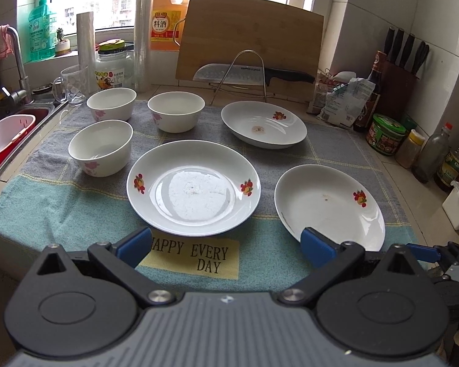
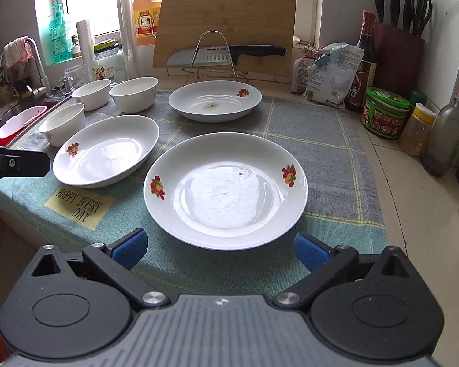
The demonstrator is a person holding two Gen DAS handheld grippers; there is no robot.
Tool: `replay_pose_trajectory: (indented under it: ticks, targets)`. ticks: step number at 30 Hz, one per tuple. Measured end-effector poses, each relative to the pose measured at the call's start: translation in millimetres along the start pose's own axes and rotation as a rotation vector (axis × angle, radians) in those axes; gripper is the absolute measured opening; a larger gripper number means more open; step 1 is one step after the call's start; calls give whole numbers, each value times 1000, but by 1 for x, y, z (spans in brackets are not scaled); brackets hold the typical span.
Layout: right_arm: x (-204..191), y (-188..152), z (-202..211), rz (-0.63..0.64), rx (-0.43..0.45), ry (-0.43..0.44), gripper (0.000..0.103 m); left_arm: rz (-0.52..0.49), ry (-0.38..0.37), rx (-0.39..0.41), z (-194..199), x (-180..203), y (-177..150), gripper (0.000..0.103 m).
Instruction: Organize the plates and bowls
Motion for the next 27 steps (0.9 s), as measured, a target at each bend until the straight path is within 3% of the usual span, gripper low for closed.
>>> replay_pose_trajectory:
  ticks: [6, 16, 21, 27]
  targets:
    - [8, -14, -25, 3, -42, 6, 103, 15, -15, -4, -2, 1, 2, 102]
    - [8, -7, -61, 51, -55, 27, 103, 37, 16, -17, -7, -4, 1, 102]
    - [6, 0, -69, 94, -41, -4, 103, 44, 31, -30, -11, -5, 2, 102]
    - [7, 3, -71, 141, -28, 27, 103, 14, 15, -44, -18, 1, 10, 102]
Point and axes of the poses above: each gripper's, at about its wrist camera, not at the fingertips, and z roughly against the way its jaws point, x to its right, y to its top, the point moved 9 cm from there along -z, roughly the way its jaws point, and after that the axes turned 12 degrees about -x, right-handed, at the moved point
